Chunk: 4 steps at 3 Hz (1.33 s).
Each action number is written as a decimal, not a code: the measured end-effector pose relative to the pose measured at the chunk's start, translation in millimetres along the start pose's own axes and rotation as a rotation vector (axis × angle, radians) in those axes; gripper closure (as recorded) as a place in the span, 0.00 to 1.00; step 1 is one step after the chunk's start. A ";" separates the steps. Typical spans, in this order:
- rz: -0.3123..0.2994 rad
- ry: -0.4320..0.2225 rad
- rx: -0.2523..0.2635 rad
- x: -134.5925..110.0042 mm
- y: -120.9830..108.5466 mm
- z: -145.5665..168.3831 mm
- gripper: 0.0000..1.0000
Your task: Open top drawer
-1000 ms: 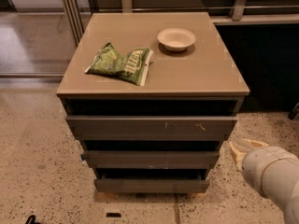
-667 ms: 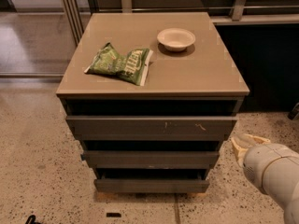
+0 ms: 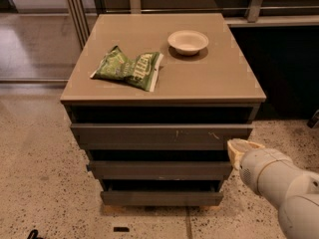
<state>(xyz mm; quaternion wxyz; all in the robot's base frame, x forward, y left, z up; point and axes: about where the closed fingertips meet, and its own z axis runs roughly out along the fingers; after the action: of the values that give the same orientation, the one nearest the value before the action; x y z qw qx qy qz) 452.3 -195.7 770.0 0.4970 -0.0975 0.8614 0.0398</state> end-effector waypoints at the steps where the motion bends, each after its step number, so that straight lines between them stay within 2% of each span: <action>1: 0.008 -0.064 -0.062 -13.6 17.9 26.4 1.00; 2: 0.018 -0.136 -0.072 -28.0 18.0 36.0 1.00; 3: 0.018 -0.136 -0.072 -28.0 17.9 36.0 1.00; 4: 0.045 -0.161 -0.047 -26.3 6.6 43.8 1.00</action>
Offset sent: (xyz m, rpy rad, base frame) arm 0.0573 0.0290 0.0028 0.1141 -0.1807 0.0559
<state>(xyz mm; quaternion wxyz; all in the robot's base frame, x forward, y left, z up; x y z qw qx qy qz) 500.9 -178.6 770.5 0.5611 -0.0865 0.8195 0.0789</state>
